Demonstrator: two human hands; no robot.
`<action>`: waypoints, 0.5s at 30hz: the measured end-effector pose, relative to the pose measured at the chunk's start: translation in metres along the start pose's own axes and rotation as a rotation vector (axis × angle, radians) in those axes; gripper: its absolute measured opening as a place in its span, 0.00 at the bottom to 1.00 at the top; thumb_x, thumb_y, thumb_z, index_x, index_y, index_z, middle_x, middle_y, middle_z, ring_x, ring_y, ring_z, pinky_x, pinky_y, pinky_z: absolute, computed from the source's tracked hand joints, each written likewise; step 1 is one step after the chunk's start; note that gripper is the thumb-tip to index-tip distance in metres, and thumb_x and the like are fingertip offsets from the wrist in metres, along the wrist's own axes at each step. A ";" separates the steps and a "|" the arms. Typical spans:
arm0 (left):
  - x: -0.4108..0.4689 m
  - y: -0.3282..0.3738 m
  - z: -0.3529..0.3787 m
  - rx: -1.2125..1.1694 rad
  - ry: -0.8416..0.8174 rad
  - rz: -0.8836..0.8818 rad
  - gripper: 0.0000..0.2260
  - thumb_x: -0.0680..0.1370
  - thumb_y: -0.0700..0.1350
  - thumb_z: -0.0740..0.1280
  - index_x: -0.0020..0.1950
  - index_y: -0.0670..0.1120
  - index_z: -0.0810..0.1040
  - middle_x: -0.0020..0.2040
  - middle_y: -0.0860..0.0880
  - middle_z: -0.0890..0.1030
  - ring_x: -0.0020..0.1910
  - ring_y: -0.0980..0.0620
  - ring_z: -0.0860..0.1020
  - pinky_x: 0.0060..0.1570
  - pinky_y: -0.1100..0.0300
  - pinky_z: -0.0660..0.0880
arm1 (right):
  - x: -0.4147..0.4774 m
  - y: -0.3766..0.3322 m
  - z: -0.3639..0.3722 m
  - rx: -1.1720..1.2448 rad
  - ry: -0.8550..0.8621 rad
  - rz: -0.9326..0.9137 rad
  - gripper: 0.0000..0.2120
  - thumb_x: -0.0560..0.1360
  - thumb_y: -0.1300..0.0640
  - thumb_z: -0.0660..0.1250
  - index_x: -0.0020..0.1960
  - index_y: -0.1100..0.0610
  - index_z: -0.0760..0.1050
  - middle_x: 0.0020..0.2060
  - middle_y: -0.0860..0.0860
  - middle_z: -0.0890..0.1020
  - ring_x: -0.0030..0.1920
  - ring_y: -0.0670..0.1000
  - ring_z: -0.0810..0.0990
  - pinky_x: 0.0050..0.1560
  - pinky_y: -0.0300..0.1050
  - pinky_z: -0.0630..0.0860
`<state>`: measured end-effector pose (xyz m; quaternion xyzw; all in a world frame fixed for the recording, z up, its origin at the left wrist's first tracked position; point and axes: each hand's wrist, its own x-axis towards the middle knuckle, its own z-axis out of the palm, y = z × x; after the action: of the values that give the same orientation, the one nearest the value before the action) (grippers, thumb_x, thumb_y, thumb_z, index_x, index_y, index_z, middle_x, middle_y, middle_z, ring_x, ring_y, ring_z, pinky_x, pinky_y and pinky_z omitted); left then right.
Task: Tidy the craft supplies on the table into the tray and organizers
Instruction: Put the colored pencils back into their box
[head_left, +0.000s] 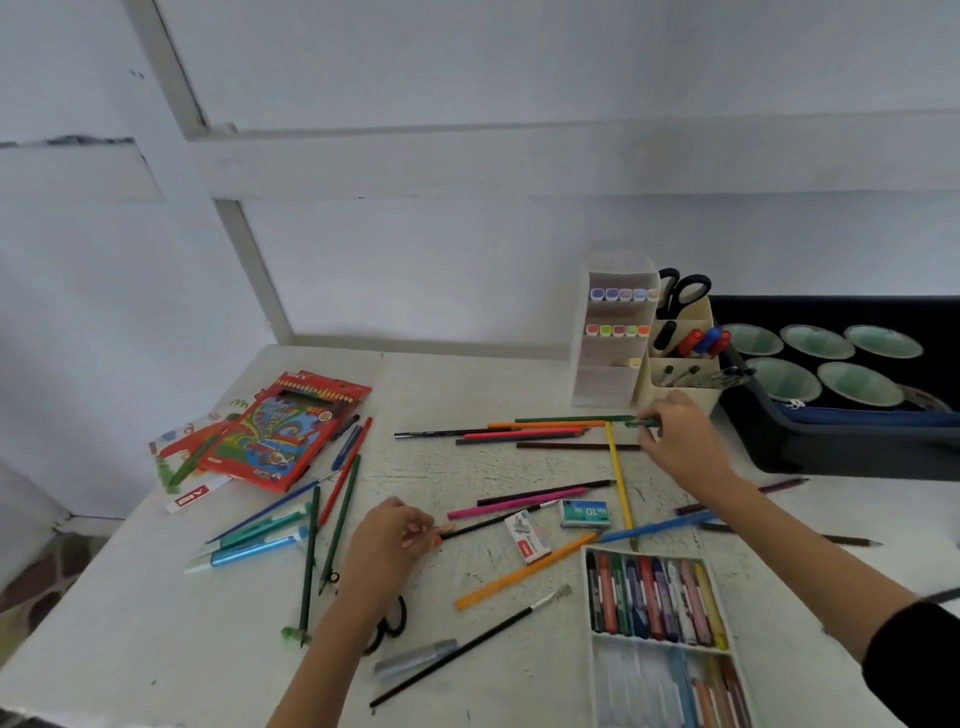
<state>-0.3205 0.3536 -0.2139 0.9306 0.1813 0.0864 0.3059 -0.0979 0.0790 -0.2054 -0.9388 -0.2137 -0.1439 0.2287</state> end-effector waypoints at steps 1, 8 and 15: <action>0.000 0.000 0.001 0.015 0.001 0.003 0.08 0.73 0.45 0.71 0.51 0.46 0.82 0.44 0.52 0.76 0.43 0.57 0.74 0.38 0.74 0.66 | -0.004 -0.003 -0.002 0.045 0.036 -0.003 0.07 0.70 0.65 0.70 0.48 0.63 0.80 0.41 0.53 0.74 0.38 0.49 0.73 0.41 0.43 0.71; -0.003 0.012 -0.002 -0.001 0.100 0.065 0.02 0.74 0.44 0.70 0.44 0.46 0.81 0.41 0.51 0.76 0.40 0.55 0.75 0.38 0.69 0.67 | -0.041 -0.035 -0.013 0.425 0.154 0.153 0.05 0.69 0.64 0.73 0.45 0.60 0.81 0.40 0.55 0.80 0.34 0.45 0.77 0.41 0.34 0.73; -0.026 0.080 0.012 -0.385 0.119 0.105 0.03 0.75 0.44 0.69 0.42 0.45 0.79 0.36 0.49 0.81 0.35 0.55 0.79 0.39 0.63 0.77 | -0.084 -0.061 -0.027 0.636 0.140 0.236 0.03 0.70 0.62 0.71 0.43 0.59 0.79 0.36 0.52 0.83 0.38 0.49 0.81 0.41 0.34 0.77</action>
<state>-0.3186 0.2775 -0.1770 0.8564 0.1301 0.1900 0.4622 -0.2041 0.0865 -0.1907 -0.8266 -0.1217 -0.1065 0.5391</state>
